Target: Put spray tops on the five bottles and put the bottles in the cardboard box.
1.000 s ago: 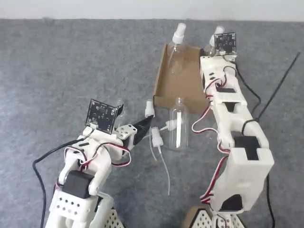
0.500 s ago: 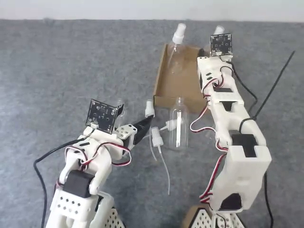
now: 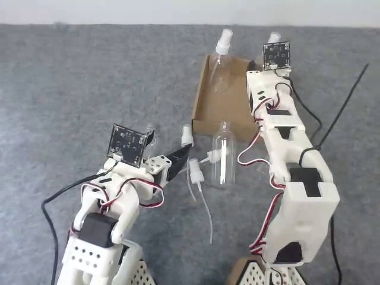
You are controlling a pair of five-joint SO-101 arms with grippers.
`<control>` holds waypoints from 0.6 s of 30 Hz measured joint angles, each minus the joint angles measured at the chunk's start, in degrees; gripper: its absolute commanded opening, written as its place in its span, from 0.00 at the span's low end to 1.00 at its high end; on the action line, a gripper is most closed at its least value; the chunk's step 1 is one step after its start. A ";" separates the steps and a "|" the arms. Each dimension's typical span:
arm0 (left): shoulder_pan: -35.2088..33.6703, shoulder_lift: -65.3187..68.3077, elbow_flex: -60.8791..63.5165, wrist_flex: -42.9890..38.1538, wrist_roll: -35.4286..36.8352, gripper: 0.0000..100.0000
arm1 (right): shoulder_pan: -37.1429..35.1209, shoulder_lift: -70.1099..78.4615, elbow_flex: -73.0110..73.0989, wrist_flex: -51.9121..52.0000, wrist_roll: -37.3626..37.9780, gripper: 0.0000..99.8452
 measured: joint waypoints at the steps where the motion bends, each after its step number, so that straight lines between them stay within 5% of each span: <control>1: 0.00 0.00 0.00 0.00 0.00 0.29 | 0.00 0.00 -0.44 0.00 0.00 0.15; 18: 0.00 0.00 0.00 0.00 0.00 0.29 | -0.18 0.09 -0.53 0.00 0.18 0.27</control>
